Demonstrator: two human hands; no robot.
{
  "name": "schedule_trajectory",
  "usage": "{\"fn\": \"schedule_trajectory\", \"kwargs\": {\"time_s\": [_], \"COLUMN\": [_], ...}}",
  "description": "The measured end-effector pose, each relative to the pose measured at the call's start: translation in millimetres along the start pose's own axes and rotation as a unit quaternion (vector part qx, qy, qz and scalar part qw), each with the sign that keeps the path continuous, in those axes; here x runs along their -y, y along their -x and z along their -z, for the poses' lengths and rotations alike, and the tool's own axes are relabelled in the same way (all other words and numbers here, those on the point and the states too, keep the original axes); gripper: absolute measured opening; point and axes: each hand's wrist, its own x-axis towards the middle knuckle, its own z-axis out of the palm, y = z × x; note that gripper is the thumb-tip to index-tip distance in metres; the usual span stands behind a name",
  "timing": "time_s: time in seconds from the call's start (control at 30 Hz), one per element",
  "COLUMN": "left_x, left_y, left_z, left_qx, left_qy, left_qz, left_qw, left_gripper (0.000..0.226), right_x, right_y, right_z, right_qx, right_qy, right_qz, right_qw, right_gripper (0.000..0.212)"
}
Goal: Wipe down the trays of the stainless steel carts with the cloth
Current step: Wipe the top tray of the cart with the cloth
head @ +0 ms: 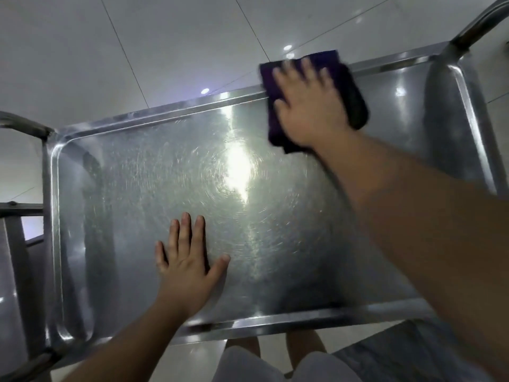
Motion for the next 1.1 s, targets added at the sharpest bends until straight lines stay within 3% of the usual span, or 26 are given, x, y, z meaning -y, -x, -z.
{"fn": "schedule_trajectory", "kwargs": {"time_s": [0.17,0.27,0.47,0.83,0.97,1.1], "left_x": [2.3,1.4,2.5,2.1,0.1,-0.1], "left_y": [0.1,-1.4,-3.2,-4.4,-4.2,-3.4], "left_z": [-1.0,-0.5,1.7,-0.8,-1.5,-1.6], "left_qx": [0.001,0.009,0.02,0.021,0.016,0.012], "left_qy": [0.008,0.007,0.009,0.006,0.004,0.001], "left_qz": [-0.003,-0.003,0.002,0.006,0.0,0.0], "left_qw": [1.0,1.0,1.0,1.0,1.0,1.0], "left_gripper": [0.092,0.092,0.094,0.101,0.101,0.1], "right_x": [-144.1,-187.1,-185.9,-141.9,-133.6,-135.1], "right_y": [30.5,61.6,129.0,391.8,385.7,303.6], "right_z": [21.3,25.2,11.8,-63.8,-62.3,-50.4], "right_qx": [-0.022,-0.002,0.026,0.078,0.094,0.062], "right_qy": [-0.018,0.006,0.008,-0.003,0.009,0.027], "right_qz": [-0.155,-0.164,-0.151,-0.142,-0.107,-0.055], "right_qw": [0.987,0.986,0.988,0.987,0.99,0.996], "right_gripper": [0.068,0.067,0.075,0.071,0.068,0.066]}}
